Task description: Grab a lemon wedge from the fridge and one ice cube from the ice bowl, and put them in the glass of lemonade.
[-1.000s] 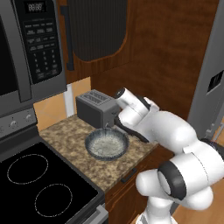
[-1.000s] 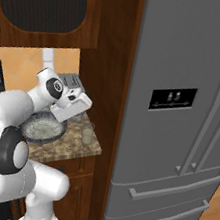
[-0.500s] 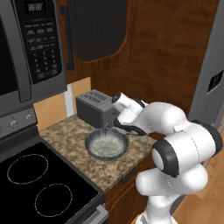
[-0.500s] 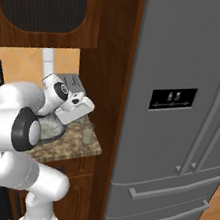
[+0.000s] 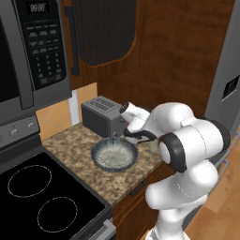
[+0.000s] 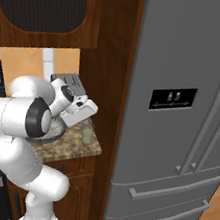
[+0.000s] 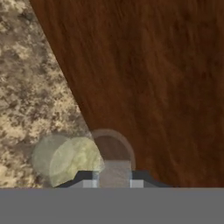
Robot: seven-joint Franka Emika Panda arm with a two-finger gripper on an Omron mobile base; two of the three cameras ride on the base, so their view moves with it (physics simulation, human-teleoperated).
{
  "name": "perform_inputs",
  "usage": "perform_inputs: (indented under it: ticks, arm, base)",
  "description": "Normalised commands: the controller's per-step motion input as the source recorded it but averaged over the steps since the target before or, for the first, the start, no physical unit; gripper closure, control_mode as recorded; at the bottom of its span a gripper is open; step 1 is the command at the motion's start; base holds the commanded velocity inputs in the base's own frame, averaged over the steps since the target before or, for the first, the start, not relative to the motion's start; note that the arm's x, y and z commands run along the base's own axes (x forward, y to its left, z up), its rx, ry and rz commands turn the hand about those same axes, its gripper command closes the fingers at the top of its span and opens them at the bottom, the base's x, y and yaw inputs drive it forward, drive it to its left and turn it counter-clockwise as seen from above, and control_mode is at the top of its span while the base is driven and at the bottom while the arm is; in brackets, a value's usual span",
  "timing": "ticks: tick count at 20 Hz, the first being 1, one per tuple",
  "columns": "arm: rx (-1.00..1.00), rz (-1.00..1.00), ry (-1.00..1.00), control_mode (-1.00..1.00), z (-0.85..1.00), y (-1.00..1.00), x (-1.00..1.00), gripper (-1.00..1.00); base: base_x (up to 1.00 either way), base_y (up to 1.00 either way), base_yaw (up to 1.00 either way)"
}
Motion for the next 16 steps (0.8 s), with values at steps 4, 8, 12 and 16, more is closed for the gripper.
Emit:
perform_inputs:
  ticks: [4, 8, 12, 16]
  arm:
    - [-0.02, 0.00, 0.00, -1.00, -0.24, 0.00, 0.24, 1.00]
    - [-0.01, 0.00, 0.00, -1.00, -0.05, 0.00, 0.01, 1.00]
    - [0.00, 0.00, 0.00, -1.00, 0.02, 0.00, -0.23, 1.00]
    - [0.00, 0.00, 0.00, -1.00, 0.18, -0.14, -0.26, 1.00]
  base:
    - [0.00, 0.00, 0.00]
    - [0.00, 0.00, 0.00]
    - [0.00, 0.00, 0.00]
    - [0.00, 0.00, 0.00]
